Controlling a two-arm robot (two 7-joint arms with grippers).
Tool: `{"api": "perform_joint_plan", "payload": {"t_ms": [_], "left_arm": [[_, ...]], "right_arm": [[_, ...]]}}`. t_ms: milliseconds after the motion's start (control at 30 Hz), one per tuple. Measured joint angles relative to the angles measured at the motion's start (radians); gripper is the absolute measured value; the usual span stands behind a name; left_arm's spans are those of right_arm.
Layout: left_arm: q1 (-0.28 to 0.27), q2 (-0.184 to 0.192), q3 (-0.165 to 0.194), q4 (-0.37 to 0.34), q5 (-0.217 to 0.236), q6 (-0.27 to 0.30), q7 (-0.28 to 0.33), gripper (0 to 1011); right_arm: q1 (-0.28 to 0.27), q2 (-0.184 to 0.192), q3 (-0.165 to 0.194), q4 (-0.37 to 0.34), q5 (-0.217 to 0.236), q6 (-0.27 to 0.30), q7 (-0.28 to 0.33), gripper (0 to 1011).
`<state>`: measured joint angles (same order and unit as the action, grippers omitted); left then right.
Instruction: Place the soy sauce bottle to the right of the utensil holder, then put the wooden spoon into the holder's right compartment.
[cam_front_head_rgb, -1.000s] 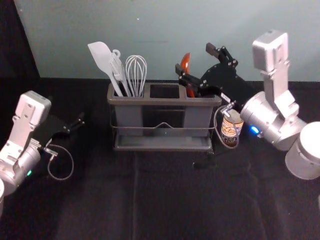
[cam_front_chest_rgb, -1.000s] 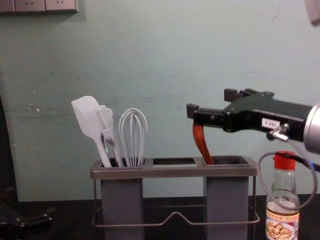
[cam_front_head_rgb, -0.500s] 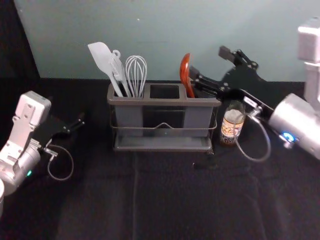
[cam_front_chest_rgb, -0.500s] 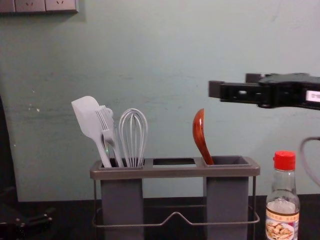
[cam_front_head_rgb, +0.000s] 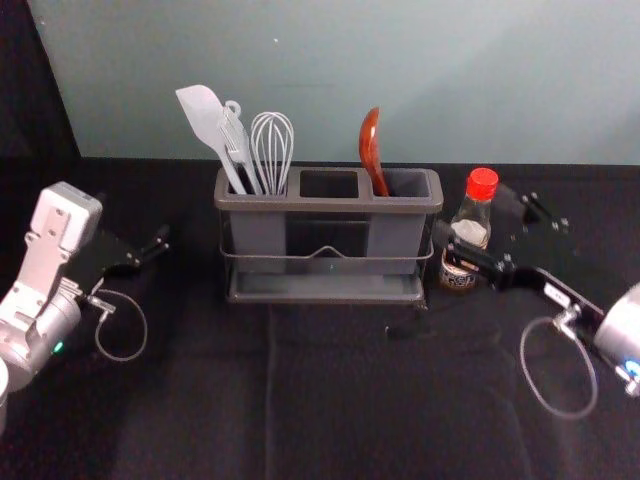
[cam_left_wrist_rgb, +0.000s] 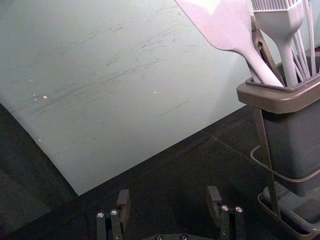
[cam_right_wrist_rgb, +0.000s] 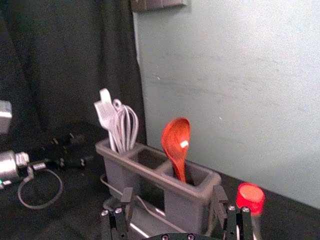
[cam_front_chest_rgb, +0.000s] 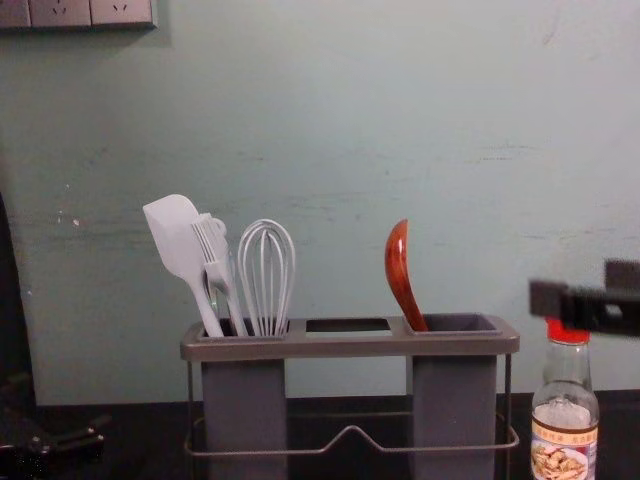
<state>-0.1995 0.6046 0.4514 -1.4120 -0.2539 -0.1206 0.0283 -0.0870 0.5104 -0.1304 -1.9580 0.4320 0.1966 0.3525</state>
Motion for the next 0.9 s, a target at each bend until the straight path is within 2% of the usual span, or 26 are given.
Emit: {"api": "perform_joint_plan", "payload": {"t_ms": [167,367,467,667,900], "left_arm": [[0.0,0.0,0.0,0.0,0.0,0.0,0.0,1005],[0.0,0.0,0.0,0.0,0.0,0.0,0.0,1005],[0.0,0.0,0.0,0.0,0.0,0.0,0.0,1005],[0.0,0.0,0.0,0.0,0.0,0.0,0.0,1005],[0.0,0.0,0.0,0.0,0.0,0.0,0.0,1005]], "right_arm": [[-0.041,0.016,0.004,0.005,-0.008,-0.021,-0.016,1002],[-0.076,0.024,0.0,0.054,-0.023,-0.053,-0.036,1002],[-0.079,0.022,-0.005,0.078,-0.032,-0.066,-0.042,1002],[-0.078,0.018,-0.024,0.13,-0.095,-0.113,-0.051,1002],[-0.064,0.004,-0.038,0.168,-0.138,-0.13,-0.05,1002]]}}
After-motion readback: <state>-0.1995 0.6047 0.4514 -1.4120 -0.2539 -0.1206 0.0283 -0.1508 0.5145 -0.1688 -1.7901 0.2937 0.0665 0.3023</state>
